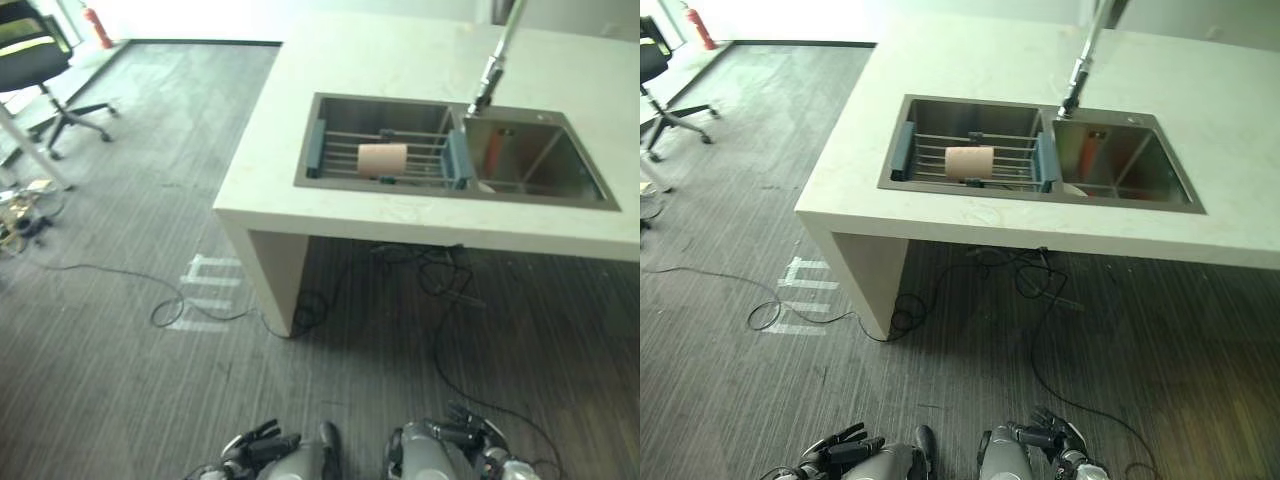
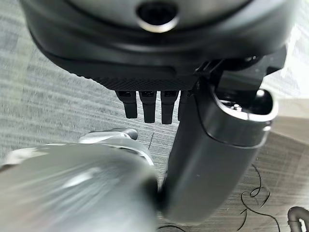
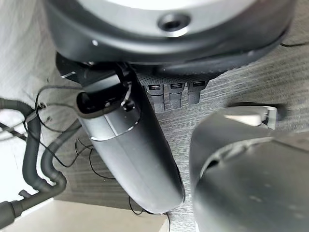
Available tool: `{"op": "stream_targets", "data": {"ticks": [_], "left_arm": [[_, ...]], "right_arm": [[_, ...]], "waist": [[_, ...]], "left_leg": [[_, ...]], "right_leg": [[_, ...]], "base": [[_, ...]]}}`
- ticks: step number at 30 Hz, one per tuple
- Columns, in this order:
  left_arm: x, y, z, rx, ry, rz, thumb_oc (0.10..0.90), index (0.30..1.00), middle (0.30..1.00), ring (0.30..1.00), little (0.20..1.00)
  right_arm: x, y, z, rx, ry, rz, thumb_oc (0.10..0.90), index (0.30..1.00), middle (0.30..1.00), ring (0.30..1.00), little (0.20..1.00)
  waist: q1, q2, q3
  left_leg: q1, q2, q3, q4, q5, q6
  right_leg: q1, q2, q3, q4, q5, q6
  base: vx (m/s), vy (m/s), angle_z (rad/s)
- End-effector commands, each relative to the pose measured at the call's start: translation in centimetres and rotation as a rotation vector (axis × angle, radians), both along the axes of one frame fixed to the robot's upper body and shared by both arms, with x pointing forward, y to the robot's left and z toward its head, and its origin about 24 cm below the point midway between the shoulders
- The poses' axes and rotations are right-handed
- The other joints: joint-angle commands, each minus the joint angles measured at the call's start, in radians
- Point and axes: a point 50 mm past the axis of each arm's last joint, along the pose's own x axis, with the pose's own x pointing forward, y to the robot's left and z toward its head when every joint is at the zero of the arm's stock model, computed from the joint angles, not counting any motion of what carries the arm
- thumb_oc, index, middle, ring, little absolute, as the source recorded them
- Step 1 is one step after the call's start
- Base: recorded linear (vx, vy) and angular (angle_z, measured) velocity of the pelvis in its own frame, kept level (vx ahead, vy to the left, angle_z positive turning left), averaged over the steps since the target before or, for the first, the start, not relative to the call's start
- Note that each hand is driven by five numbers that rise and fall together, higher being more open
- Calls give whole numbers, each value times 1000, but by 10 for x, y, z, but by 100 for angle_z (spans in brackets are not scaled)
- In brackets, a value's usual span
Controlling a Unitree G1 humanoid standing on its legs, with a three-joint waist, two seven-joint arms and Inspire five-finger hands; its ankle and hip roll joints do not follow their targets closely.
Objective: Place the dishes in the dishwasher.
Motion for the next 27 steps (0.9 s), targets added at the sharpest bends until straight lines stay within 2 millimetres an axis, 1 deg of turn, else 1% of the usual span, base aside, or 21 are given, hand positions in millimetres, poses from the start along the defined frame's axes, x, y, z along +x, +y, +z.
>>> {"op": "stream_targets", "data": {"ticks": [1, 2, 4, 7, 8, 9, 10, 11, 12, 13, 14, 16, 17, 18, 19, 20, 21, 22, 25, 26, 27], "left_arm": [[-13, 5, -1, 21, 10, -2, 800, 900, 900, 900, 900], [-14, 7, -2, 22, 19, 8, 800, 900, 900, 900, 900], [-17, 5, -3, 18, 44, 21, 800, 900, 900, 900, 900], [-23, 0, -7, 9, 82, 55, 800, 900, 900, 900, 900], [-26, -2, -9, 4, 99, 96, 800, 900, 900, 900, 900], [-27, -3, -10, -5, 103, 111, 800, 900, 900, 900, 900], [-28, -4, -10, -19, 103, 128, 800, 900, 900, 900, 900], [-28, -4, -10, -25, 102, 135, 800, 900, 900, 900, 900], [-30, -6, -11, -36, 102, 146, 800, 900, 900, 900, 900], [-30, -6, -11, -38, 104, 148, 800, 900, 900, 900, 900], [-31, -6, -12, -36, 109, 148, 800, 900, 900, 900, 900], [-35, -7, -13, -40, 128, 160, 800, 900, 900, 900, 900], [-38, -7, -14, -45, 143, 176, 800, 900, 900, 900, 900], [-41, -6, -15, -46, 153, 186, 800, 900, 900, 900, 900], [-44, -6, -16, -52, 178, 199, 800, 900, 900, 900, 900], [-44, -6, -16, -54, 186, 201, 800, 900, 900, 900, 900], [-44, -8, -17, -65, 211, 212, 800, 900, 900, 900, 900], [-44, -9, -18, -70, 220, 217, 800, 900, 900, 900, 900], [-48, -5, -18, -65, 241, 225, 800, 900, 900, 900, 900], [-63, -1, -20, -73, 297, 246, 800, 900, 900, 900, 900], [-66, 0, -20, -70, 303, 241, 800, 900, 900, 900, 900]], "right_arm": [[7, -16, 9, -35, -61, -29, 800, 900, 900, 900, 900], [3, -16, 7, -32, -43, -28, 800, 900, 900, 900, 900], [-5, -17, 3, -29, 2, -24, 800, 900, 900, 900, 900], [-14, -15, -1, 4, 68, 3, 800, 900, 900, 900, 900], [-15, -16, -2, 3, 91, 17, 800, 900, 900, 900, 900], [-16, -17, -2, 2, 96, 13, 800, 900, 900, 900, 900], [-16, -19, -2, 1, 101, 10, 800, 900, 900, 900, 900], [-17, -20, -2, 0, 104, 11, 800, 900, 900, 900, 900], [-18, -22, -2, -6, 116, 13, 800, 900, 900, 900, 900], [-20, -23, -2, -10, 125, 10, 800, 900, 900, 900, 900], [-21, -24, -2, -11, 135, 1, 800, 900, 900, 900, 900], [-20, -25, -2, -8, 150, -3, 800, 900, 900, 900, 900], [-19, -24, -2, -9, 156, 9, 800, 900, 900, 900, 900], [-18, -23, -2, -9, 158, 14, 800, 900, 900, 900, 900], [-19, -22, -3, -6, 162, 2, 800, 900, 900, 900, 900], [-19, -21, -4, -4, 165, -7, 800, 900, 900, 900, 900], [-24, -20, -6, 11, 178, -42, 800, 900, 900, 900, 900], [-29, -20, -7, 20, 188, -61, 800, 900, 900, 900, 900], [-40, -17, -11, 22, 213, -42, 800, 900, 900, 900, 900], [-41, -8, -14, 50, 191, -35, 800, 900, 900, 900, 900], [-39, -7, -13, 56, 165, -26, 800, 900, 900, 900, 900]], "waist": [[-14, -1, 8], [-13, -9, 1], [-6, -15, -8], [1, -32, -22], [16, -63, -24], [25, -76, -19], [34, -80, -14], [38, -82, -15], [48, -82, -8], [57, -83, -4], [69, -83, -2], [88, -81, -2], [94, -78, -9], [97, -62, -8], [94, -52, -7], [91, -52, -11], [79, -33, -31], [70, -23, -40], [63, -12, -55], [70, -14, -75], [70, -16, -77]], "left_leg": [[111, 13, -58, 55, -196, -60], [119, 21, -33, 55, -196, -69], [145, 39, -10, 55, -190, -82], [194, 35, -3, 55, -179, -91], [232, 28, 5, 55, -103, -107], [199, 39, -1, 125, -50, -119], [148, 40, -21, 219, -23, -128], [124, 35, -29, 246, -7, -130], [57, 25, -55, 344, 13, -133], [5, 19, -67, 403, 24, -134], [-28, 9, -79, 395, 29, -131], [-10, -12, -98, 267, 2, -113], [29, -9, -109, 121, -4, -109], [15, 22, -121, 55, -6, -120], [-20, 55, -132, 55, 28, -136], [-17, 60, -125, 55, 13, -134], [-14, 73, -137, 55, -39, -142], [-1, 76, -144, 55, -57, -148], [12, 75, -140, 55, -87, -151], [5, 61, -142, 55, -96, -142], [4, 59, -138, 55, -98, -140]], "right_leg": [[9, 4, 53, -91, 194, 22], [23, -2, 43, -91, 139, 18], [59, 6, 35, -91, 74, 6], [118, 24, 54, -91, 10, -28], [156, 25, 78, -91, -19, -55], [175, 28, 89, -91, -33, -69], [188, 36, 97, -91, -44, -81], [189, 37, 101, -91, -47, -85], [203, 46, 111, -91, -54, -98], [214, 51, 115, -91, -60, -106], [223, 54, 119, -91, -67, -108], [234, 56, 130, -91, -80, -99], [235, 57, 133, -91, -88, -90], [241, 69, 131, -91, -98, -84], [250, 77, 133, -91, -108, -85], [249, 73, 126, -91, -110, -82], [235, 67, 97, -91, -107, -70], [226, 58, 82, -91, -101, -62], [213, 33, 63, -91, -91, -49], [202, 18, 64, -91, -83, -32], [197, 17, 67, -91, -81, -29]], "base": [[223, -238, -10], [216, -218, -21], [280, -273, -25], [352, -294, -11], [294, -276, 3], [231, -258, 9], [82, -133, 8], [89, -98, 14], [93, -65, 24], [133, -36, 11], [142, 31, -9], [173, 129, -25], [182, 227, -30], [195, 278, -50], [134, 236, -42], [131, 292, -36], [100, 277, -14], [99, 268, -15], [122, 148, 21], [215, 150, 21], [202, 140, -2]]}}
